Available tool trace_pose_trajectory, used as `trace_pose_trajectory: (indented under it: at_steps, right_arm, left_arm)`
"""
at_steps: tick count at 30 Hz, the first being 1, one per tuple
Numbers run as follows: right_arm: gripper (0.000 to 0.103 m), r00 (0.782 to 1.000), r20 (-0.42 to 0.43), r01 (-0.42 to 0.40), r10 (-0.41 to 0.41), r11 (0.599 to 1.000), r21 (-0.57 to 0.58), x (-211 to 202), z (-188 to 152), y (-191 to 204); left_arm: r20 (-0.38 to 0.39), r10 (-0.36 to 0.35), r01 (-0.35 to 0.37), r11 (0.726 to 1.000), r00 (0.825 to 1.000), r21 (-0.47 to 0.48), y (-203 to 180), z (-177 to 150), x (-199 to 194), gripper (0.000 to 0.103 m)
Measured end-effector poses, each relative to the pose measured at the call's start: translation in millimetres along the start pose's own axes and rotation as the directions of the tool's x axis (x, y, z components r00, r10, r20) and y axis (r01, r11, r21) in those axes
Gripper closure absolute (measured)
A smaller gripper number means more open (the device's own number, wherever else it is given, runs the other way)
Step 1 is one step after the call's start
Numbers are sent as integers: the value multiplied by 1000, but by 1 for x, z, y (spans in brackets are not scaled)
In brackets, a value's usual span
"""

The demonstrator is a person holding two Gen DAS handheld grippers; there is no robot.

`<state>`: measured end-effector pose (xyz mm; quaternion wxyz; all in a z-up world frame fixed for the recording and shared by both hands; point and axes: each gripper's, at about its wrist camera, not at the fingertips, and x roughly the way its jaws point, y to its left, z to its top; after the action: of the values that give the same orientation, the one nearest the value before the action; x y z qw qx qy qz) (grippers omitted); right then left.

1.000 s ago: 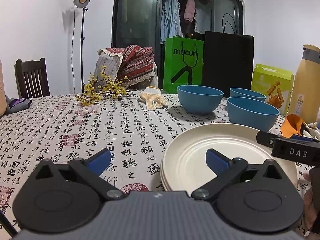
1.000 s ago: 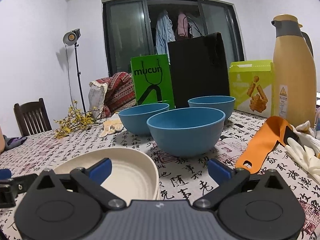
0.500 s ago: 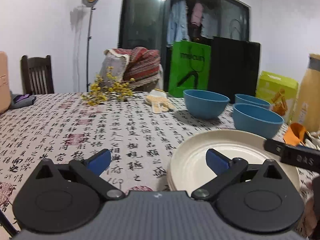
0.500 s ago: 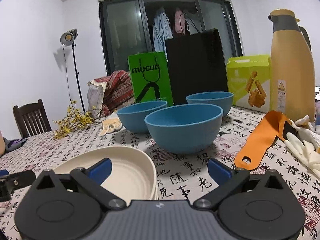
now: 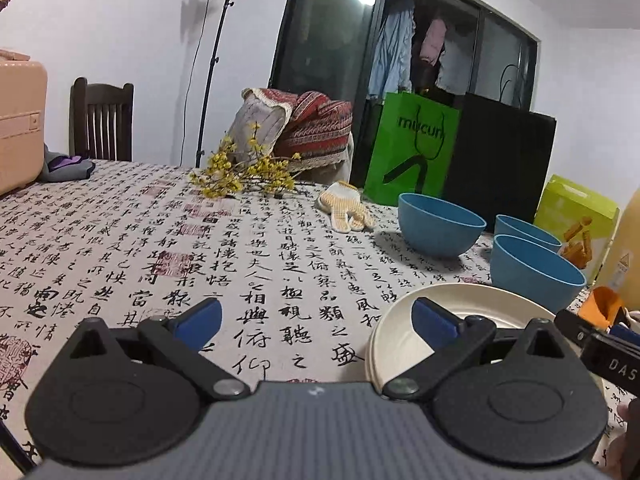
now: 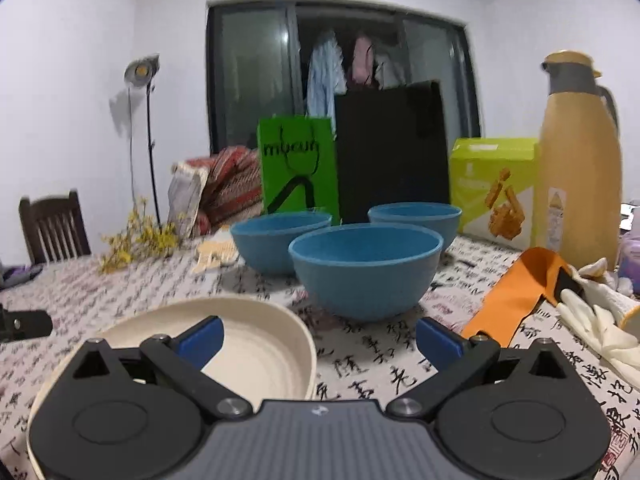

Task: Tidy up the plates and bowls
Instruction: 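Pull both open grippers back away from the stacked cream plates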

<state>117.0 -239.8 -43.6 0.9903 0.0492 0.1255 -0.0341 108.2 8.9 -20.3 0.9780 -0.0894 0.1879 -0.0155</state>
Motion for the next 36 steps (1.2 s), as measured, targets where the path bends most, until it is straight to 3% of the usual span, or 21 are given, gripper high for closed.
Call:
trace_pose_trajectory:
  at_steps: [5,9,15,23,28,36]
  right_arm:
    - [0,999,49,-12,13,1000,-18,-7,-1,1]
    - [0,999,43,-4,4,1000,-19,-6,0,2]
    - [0,1000,18,7,-6,999,-33,-4,2,4]
    - [0,999,26,-40,41,998,-38,-22,26,-13]
    - [0,999,24,-26,27,999,-37,-24,49,-31]
    - [0,996,-45,-79,81,995,53,-10,73,-61]
  left_arm:
    - [39,34,-33,999,999,-27,2,1,-7,0]
    - [31,34,-33,999,999,-17,1,2,-5,0]
    - [88,68,-70,997,994,19,-6,5,-18,0]
    - [92,-17,7,994,996,113,-26,30,-38,0]
    - [84,-66,52,987,994,155,-43,54,-38,0]
    - [41,-135,125,976,990,180,-60,81,-25,0]
